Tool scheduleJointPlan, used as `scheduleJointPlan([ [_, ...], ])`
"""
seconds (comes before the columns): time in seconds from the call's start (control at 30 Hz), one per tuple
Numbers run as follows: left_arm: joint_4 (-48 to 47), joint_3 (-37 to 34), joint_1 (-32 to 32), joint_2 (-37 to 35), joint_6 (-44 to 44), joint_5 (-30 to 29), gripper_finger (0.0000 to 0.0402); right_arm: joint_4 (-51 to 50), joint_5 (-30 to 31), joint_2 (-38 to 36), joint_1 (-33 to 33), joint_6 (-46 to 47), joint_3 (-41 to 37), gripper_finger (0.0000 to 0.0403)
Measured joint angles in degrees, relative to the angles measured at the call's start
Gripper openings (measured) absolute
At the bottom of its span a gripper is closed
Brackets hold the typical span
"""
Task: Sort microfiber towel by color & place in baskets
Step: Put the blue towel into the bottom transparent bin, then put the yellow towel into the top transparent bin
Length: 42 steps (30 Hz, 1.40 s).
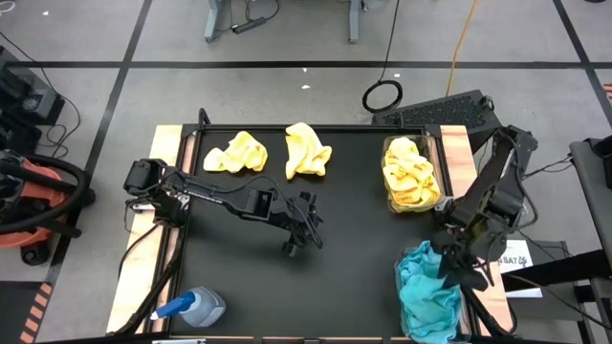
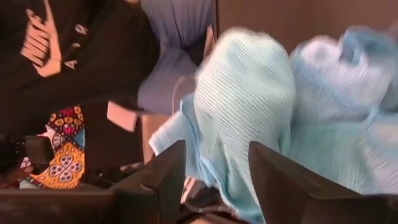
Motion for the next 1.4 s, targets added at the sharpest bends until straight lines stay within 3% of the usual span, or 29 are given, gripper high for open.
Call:
scheduleJointPlan([
  [0.2,0.0,0.0,0.0,0.0,1.62,-0.21,0.0255,-0.88,5.54,-2.99,0.0,-4.88,0.02,0.0164],
  [0.33,-0.3,0.02,0.02,0.0,3.36,-7.31,0.0255,-1.89,11.23,-3.91,0.0,-8.02,0.02,0.0164],
  [0.5,-2.71,0.02,1.64,-0.43,6.15,-16.25,0.0255,-1.49,24.42,-3.82,0.0,-11.69,0.02,0.0164],
  [0.67,-5.05,0.04,6.1,-0.81,5.96,-17.86,0.0255,-0.86,36.32,-3.81,-0.16,-15.05,0.09,0.0164],
  [0.83,-7.24,0.04,12.16,-0.81,4.31,-17.4,0.0255,0.34,41.7,-2.69,-1.81,-22.0,0.11,0.0164],
  [1.03,-8.2,0.04,19.87,-0.81,2.2,-10.89,0.0255,3.32,47.2,-0.08,-5.48,-30.5,0.11,0.0164],
  [1.4,-7.42,0.07,29.47,-0.04,1.33,-0.89,0.0255,5.89,48.76,7.31,-11.86,-38.76,0.11,0.0164],
])
